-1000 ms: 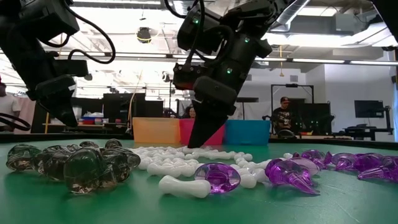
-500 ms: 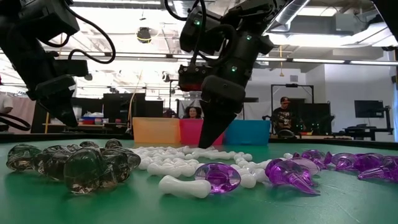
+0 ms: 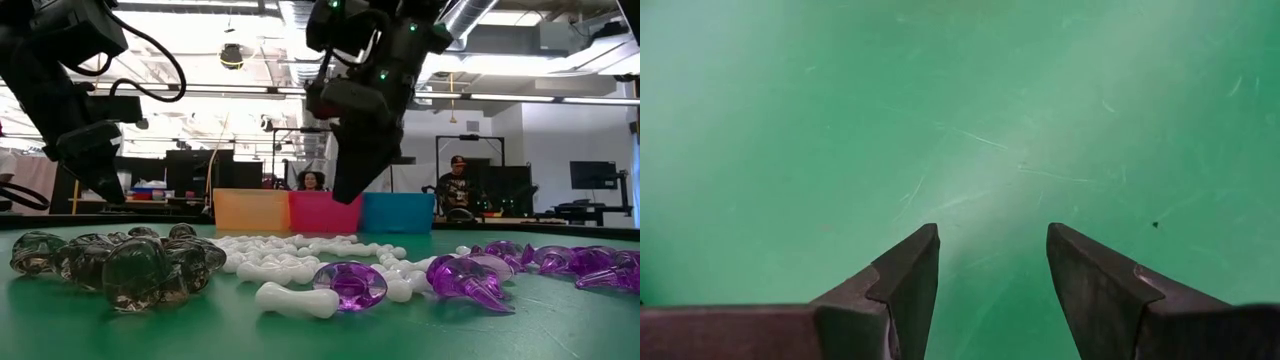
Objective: Sort Halloween decoration
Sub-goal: Put the white bone toy into the blue bin
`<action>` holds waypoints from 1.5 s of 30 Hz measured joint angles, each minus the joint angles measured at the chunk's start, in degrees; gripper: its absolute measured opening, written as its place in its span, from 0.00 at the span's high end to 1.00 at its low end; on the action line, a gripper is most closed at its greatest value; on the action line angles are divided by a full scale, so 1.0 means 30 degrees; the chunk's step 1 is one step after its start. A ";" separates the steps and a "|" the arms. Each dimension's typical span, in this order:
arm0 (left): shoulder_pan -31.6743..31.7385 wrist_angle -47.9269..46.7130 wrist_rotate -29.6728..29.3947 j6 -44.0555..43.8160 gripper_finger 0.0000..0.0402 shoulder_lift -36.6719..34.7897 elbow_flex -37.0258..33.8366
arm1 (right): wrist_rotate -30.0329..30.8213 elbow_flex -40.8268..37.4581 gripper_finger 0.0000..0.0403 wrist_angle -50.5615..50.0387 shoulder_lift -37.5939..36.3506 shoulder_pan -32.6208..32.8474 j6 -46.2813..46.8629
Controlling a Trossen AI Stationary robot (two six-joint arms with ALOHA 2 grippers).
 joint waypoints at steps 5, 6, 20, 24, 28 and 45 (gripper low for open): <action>0.0000 -0.0001 -0.0036 0.0069 0.55 0.0000 0.0000 | -0.0027 0.0019 0.62 -0.0026 0.0090 0.0929 -0.4947; -0.0003 0.0007 -0.0040 0.0073 0.55 0.0006 0.0000 | -0.0039 0.0012 0.62 -0.0021 0.0100 0.1106 -0.6010; -0.0003 -0.0012 -0.0295 0.0138 0.55 0.0000 0.0000 | -0.1745 -0.0001 0.62 0.0410 0.1214 0.0015 -0.9933; -0.0004 -0.0007 -0.0252 0.0318 0.55 0.0013 0.0000 | -0.1790 0.0029 0.62 0.0412 0.1600 -0.0003 -1.0094; -0.0003 0.0062 -0.0341 0.0364 0.55 0.0015 0.0007 | -0.1782 0.0005 0.62 0.0311 0.1704 -0.0082 -1.0121; -0.0007 0.0073 -0.0434 0.0350 0.55 0.0014 0.0007 | -0.2084 0.0083 0.62 0.0320 0.2162 -0.0466 -1.0256</action>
